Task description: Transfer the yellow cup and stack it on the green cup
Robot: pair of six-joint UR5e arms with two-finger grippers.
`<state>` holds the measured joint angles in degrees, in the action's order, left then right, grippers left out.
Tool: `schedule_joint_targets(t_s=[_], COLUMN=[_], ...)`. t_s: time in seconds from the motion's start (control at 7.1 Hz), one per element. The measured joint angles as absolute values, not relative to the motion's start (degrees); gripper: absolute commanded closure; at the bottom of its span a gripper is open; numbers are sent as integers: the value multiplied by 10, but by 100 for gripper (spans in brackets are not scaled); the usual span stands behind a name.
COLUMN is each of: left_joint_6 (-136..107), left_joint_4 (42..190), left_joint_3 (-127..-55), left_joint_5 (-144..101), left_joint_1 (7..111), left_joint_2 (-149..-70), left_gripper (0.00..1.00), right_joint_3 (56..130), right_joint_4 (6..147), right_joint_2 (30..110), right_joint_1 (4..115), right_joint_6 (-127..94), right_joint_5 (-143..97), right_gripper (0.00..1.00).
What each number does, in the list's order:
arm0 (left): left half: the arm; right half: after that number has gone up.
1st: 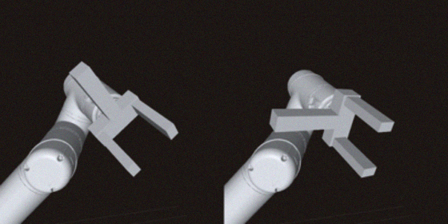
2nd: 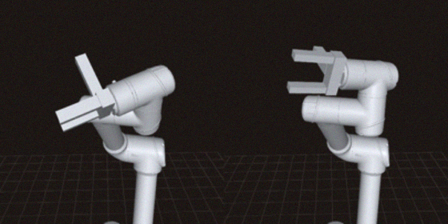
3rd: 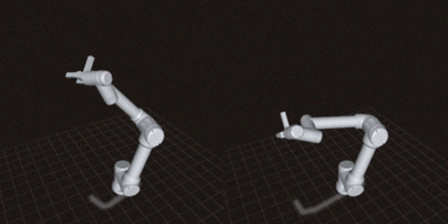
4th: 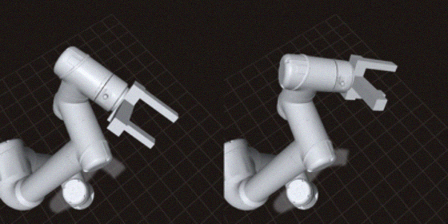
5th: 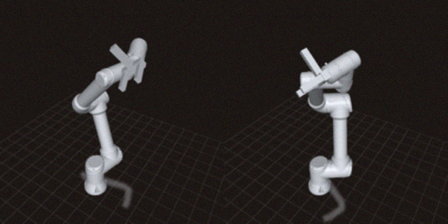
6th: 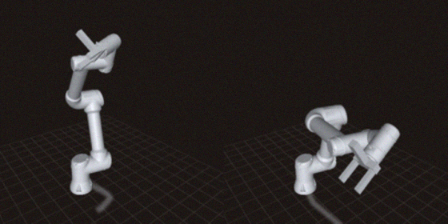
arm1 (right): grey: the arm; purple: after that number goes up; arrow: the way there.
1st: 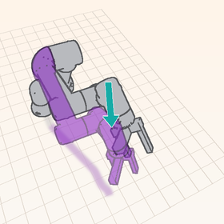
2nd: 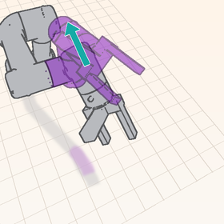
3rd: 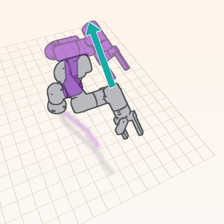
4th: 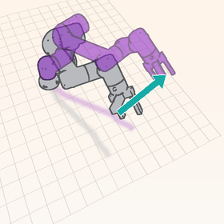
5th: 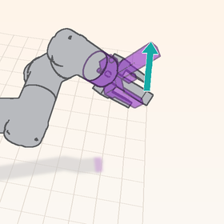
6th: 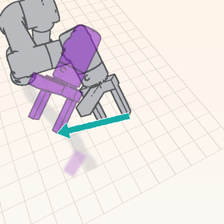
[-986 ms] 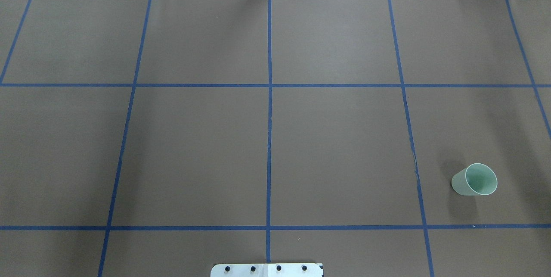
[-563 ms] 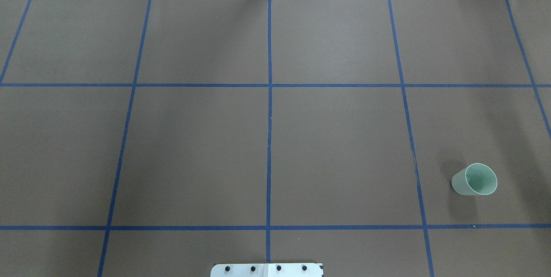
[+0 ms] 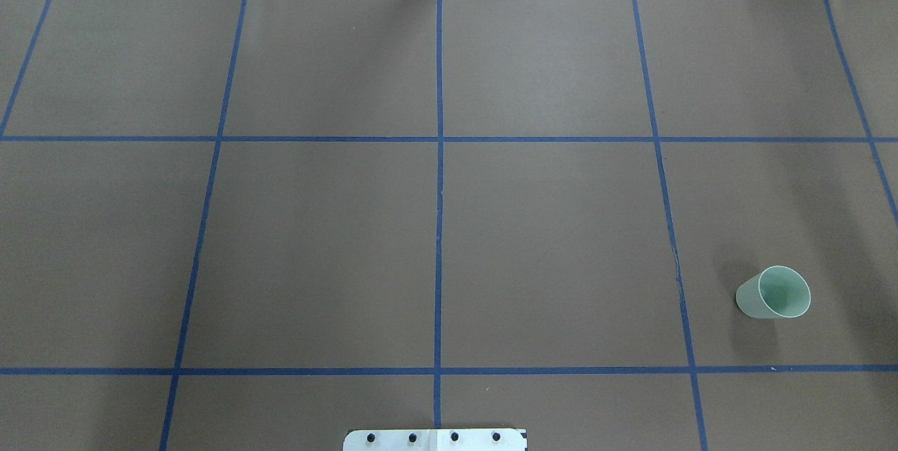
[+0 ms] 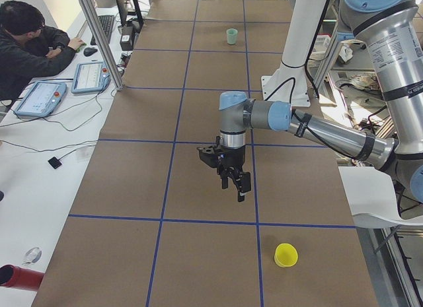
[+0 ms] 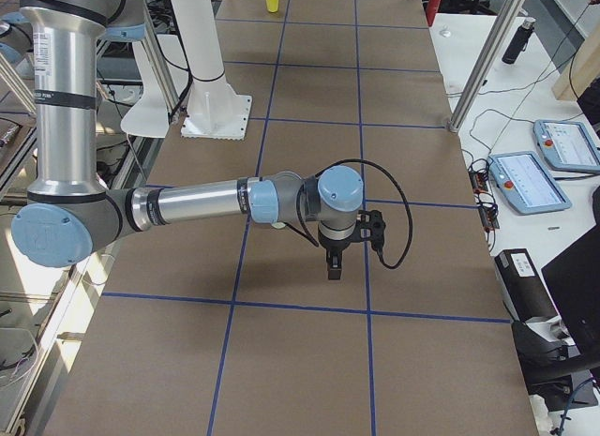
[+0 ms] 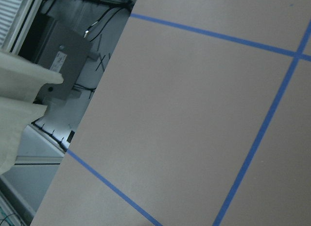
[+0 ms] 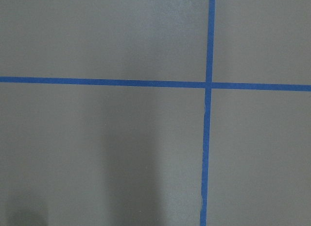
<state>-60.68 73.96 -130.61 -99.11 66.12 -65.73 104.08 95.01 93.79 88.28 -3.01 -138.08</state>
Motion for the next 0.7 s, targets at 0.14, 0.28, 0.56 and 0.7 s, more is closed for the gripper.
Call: schedule_joint_targets(t_s=[0.14, 0.28, 0.56, 0.7], left_joint_6=[-703, -827, -1115, -1227], left_joint_4=[739, 736, 696, 677], left_joint_3=[-1306, -1305, -1297, -1285], left_joint_5=[-964, -948, -942, -945], left_joint_1=[616, 548, 360, 288], left_joint_2=[-633, -610, -589, -588], left_gripper=[0, 0, 0, 0], right_joint_3=[1047, 1050, 1050, 1049], right_joint_4=[953, 955, 955, 953], right_joint_2=[939, 941, 943, 944], right_joint_1=[882, 879, 873, 872], right_joint_6=[-30, -31, -31, -28], right_joint_5=[-1381, -1381, -1377, -1375], right_gripper=[0, 0, 0, 0])
